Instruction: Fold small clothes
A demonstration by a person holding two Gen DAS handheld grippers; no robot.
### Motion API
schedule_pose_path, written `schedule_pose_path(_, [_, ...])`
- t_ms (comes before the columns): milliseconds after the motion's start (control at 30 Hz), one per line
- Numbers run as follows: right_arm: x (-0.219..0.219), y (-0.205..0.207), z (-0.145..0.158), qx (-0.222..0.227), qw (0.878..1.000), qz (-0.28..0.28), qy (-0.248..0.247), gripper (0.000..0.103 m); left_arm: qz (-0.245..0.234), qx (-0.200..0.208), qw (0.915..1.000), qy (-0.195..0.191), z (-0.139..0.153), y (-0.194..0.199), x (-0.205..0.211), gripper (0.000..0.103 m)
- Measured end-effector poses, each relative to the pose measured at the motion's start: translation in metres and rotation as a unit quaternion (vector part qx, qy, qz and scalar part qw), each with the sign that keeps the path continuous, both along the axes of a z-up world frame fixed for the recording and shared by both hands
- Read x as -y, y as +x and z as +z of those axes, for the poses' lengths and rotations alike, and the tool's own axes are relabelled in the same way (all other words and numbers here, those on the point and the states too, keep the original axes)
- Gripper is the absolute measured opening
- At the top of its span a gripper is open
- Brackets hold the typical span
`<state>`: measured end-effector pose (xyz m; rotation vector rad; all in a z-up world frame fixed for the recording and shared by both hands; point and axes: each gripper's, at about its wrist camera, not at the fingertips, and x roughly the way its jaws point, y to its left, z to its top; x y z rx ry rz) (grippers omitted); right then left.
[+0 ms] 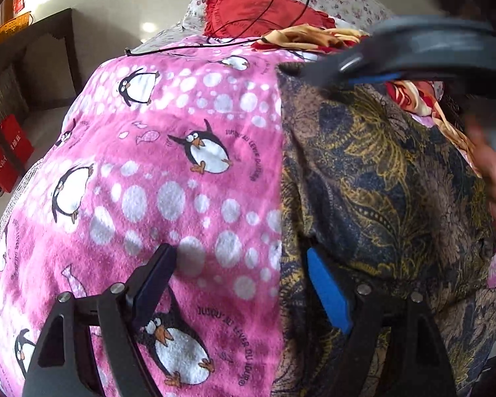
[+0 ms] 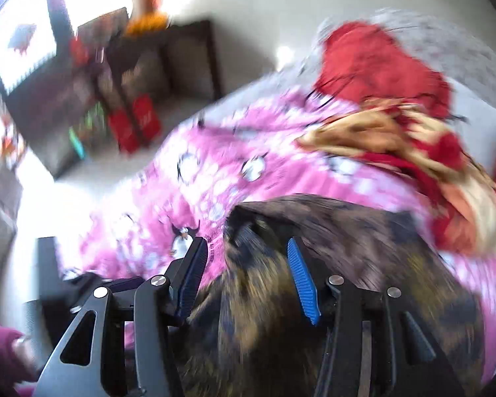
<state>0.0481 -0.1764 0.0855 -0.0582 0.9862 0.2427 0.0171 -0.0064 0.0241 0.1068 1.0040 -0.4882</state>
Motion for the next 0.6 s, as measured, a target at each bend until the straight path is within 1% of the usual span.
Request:
schedule_pose_path(33, [-0.002, 0.012, -0.012, -0.027, 1.0, 0.001, -0.012, 0.032, -0.003, 0.001, 1.0, -0.002, -0.001, 0.0, -0.001, 0.085])
schedule_pose_path(67, [-0.001, 0.022, -0.019, -0.045, 0.999, -0.004, -0.014, 0.014, -0.008, 0.002, 0.9999, -0.006, -0.002, -0.001, -0.003, 0.085])
schedule_pose_path(100, [-0.001, 0.025, -0.018, -0.045, 0.999, -0.004, -0.003, 0.0, -0.013, 0.004, 0.9999, -0.011, -0.002, -0.002, -0.005, 0.085])
schedule_pose_path(133, [0.003, 0.027, -0.013, -0.029, 0.999, -0.006, 0.016, 0.0, -0.016, 0.007, 0.9997, -0.017, -0.002, -0.003, -0.008, 0.085])
schedule_pose_path(167, [0.006, 0.028, -0.006, -0.004, 1.0, -0.014, 0.025, 0.0, -0.019, 0.011, 0.9995, -0.024, -0.003, -0.004, -0.01, 0.085])
schedule_pose_path(233, [0.011, 0.038, -0.001, 0.027, 0.998, -0.032, 0.037, 0.0, -0.02, 0.017, 0.9992, -0.029, -0.003, -0.007, -0.012, 0.085])
schedule_pose_path(333, [0.012, 0.059, -0.017, 0.025, 0.997, -0.05, 0.049, 0.0, -0.021, 0.015, 0.999, -0.037, 0.001, -0.007, -0.014, 0.084])
schedule_pose_path(367, [0.009, 0.066, -0.029, 0.02, 0.997, -0.049, 0.052, 0.0, -0.018, 0.011, 0.9989, -0.042, 0.004, -0.007, -0.016, 0.084])
schedule_pose_path(467, [0.001, 0.069, -0.042, 0.001, 0.997, -0.053, 0.065, 0.0, -0.007, 0.018, 0.9985, -0.051, 0.019, -0.005, -0.025, 0.084])
schedule_pose_path(533, [0.011, 0.055, -0.03, 0.012, 0.993, -0.057, 0.105, 0.009, -0.004, 0.03, 0.9979, -0.058, 0.031, -0.003, -0.026, 0.084])
schedule_pose_path(567, [0.018, 0.043, -0.022, 0.017, 0.992, -0.06, 0.113, 0.013, -0.004, 0.035, 0.9978, -0.057, 0.037, -0.001, -0.024, 0.084])
schedule_pose_path(600, [0.028, 0.026, -0.011, 0.028, 0.991, -0.07, 0.107, 0.021, -0.005, 0.038, 0.9977, -0.055, 0.04, 0.001, -0.021, 0.084])
